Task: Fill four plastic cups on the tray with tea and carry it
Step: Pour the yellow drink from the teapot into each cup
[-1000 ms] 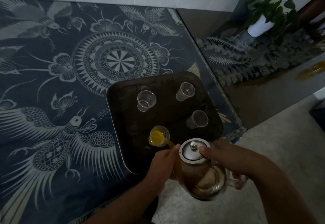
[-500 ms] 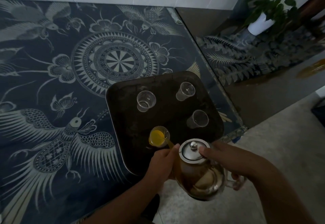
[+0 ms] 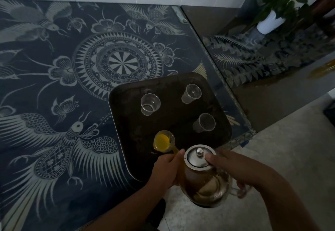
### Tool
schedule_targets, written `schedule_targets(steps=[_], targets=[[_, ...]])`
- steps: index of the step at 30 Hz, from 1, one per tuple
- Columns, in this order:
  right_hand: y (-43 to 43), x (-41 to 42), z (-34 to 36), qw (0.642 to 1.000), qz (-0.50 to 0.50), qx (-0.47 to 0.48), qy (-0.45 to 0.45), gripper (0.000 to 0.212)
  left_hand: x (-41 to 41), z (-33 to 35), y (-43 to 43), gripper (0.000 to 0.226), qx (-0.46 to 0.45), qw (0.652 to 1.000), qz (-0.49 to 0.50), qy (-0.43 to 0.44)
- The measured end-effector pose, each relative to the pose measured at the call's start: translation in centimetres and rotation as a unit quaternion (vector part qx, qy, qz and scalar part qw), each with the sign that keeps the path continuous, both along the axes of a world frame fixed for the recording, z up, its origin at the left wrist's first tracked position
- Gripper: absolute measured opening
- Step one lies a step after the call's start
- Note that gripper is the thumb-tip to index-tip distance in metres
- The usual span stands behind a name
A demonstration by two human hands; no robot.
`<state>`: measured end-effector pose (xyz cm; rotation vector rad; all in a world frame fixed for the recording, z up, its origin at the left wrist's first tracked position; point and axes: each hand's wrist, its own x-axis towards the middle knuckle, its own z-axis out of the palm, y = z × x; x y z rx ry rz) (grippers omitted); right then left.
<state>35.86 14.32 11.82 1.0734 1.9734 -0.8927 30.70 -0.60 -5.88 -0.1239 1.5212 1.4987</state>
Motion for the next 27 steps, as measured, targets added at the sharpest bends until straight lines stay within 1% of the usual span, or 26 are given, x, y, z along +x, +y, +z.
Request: schedule_targets(steps=[6, 8, 11, 13, 14, 16, 17, 18, 20, 23, 25, 27], targets=[[0.2, 0.4, -0.7, 1.000, -0.025, 0.008, -0.002, 0.052, -0.1, -0.1, -0.1, 0.051, 0.001, 1.000, -0.009, 0.022], [0.3, 0.7, -1.0, 0.999, -0.031, 0.009, -0.003, 0.058, -0.1, -0.2, -0.1, 0.053, -0.003, 0.999, -0.012, 0.032], [0.5, 1.0, -1.6, 0.999, -0.043, -0.001, -0.001, 0.064, -0.2, 0.0, -0.3, 0.050, -0.007, 1.000, -0.010, 0.024], [0.5, 1.0, -1.6, 0.999, -0.050, -0.008, 0.001, 0.059, -0.2, 0.2, -0.4, 0.049, -0.007, 1.000, -0.008, 0.024], [0.6, 1.1, -1.5, 0.999, -0.047, -0.013, 0.003, 0.051, -0.1, 0.3, -0.3, 0.049, -0.011, 1.000, -0.008, 0.027], [0.8, 1.3, -1.4, 0.999, -0.044, -0.020, 0.004, 0.027, 0.1, 0.7, -0.3, 0.048, -0.025, 0.999, -0.008, 0.036], [0.8, 1.4, -1.3, 0.999, -0.045, -0.024, 0.003, 0.022, 0.2, 0.8, -0.2, 0.049, -0.028, 0.999, -0.009, 0.039], [1.0, 1.6, -1.3, 0.999, -0.040, -0.030, 0.004, 0.026, 0.3, 0.9, -0.2, 0.051, -0.029, 0.999, -0.012, 0.040], [1.7, 2.1, -1.7, 0.998, -0.046, -0.034, 0.001, 0.051, 0.4, 1.1, -0.1, 0.051, -0.035, 0.998, -0.017, 0.047], [2.7, 2.8, -1.9, 0.998, -0.050, -0.047, 0.004, 0.062, 0.7, 1.6, 0.6, 0.048, -0.045, 0.997, -0.019, 0.062], [3.8, 3.4, -2.3, 0.997, -0.056, -0.054, 0.022, 0.080, 1.0, 2.2, 1.5, 0.044, -0.068, 0.994, -0.024, 0.083], [5.3, 4.3, -2.6, 0.995, -0.057, -0.064, 0.049, 0.090, 1.4, 2.9, 2.7, 0.041, -0.075, 0.994, -0.021, 0.081]])
